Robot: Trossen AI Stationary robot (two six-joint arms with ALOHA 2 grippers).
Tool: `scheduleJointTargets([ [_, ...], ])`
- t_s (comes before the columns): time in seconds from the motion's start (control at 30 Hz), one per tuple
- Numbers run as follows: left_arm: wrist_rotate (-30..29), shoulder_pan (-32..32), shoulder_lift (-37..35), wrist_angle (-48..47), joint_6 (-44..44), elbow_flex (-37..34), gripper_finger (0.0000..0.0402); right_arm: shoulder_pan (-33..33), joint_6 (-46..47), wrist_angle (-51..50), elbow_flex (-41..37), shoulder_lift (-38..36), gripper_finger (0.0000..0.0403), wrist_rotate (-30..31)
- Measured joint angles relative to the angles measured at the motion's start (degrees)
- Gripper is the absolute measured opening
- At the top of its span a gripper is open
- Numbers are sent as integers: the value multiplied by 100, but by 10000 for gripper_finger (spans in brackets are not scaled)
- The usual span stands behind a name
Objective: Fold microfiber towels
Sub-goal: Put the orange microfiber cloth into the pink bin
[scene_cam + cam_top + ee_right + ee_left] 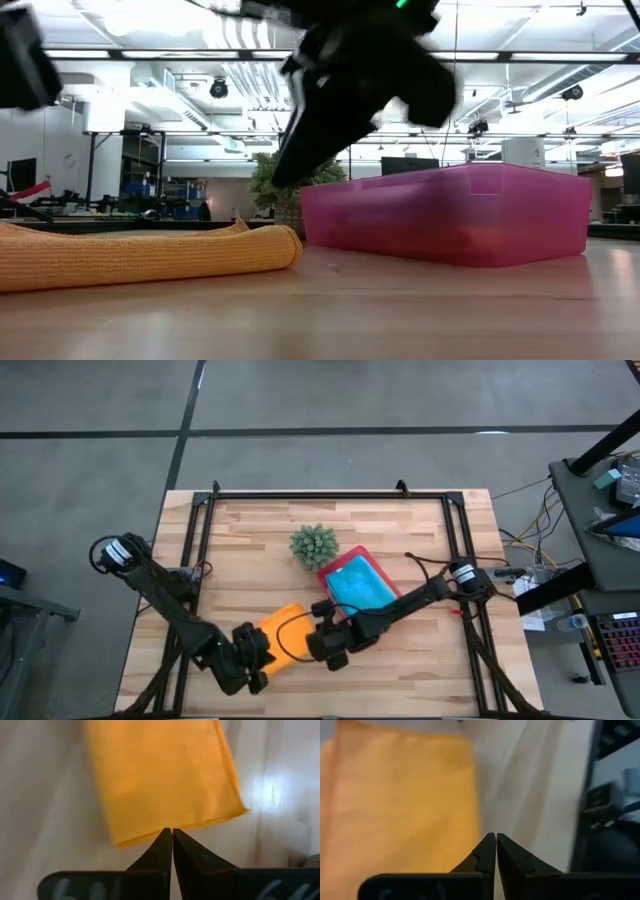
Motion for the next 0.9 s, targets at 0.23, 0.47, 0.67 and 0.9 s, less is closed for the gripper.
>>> scheduleJointTargets([
  [0.23, 137, 44, 470, 81, 173, 729, 0, 377, -41, -159, 0, -103, 16, -412],
  [0.47, 1196, 42, 855, -173, 290, 1112, 4, 572, 49, 63, 0, -105, 89, -456],
  [0.67, 2156, 42, 923, -29, 583, 1026, 70, 564, 17, 469, -53, -105, 174, -424],
  [0.9, 1348, 62, 1003, -665, 627, 1017, 181, 469, -50, 943, -192, -91, 215, -422],
])
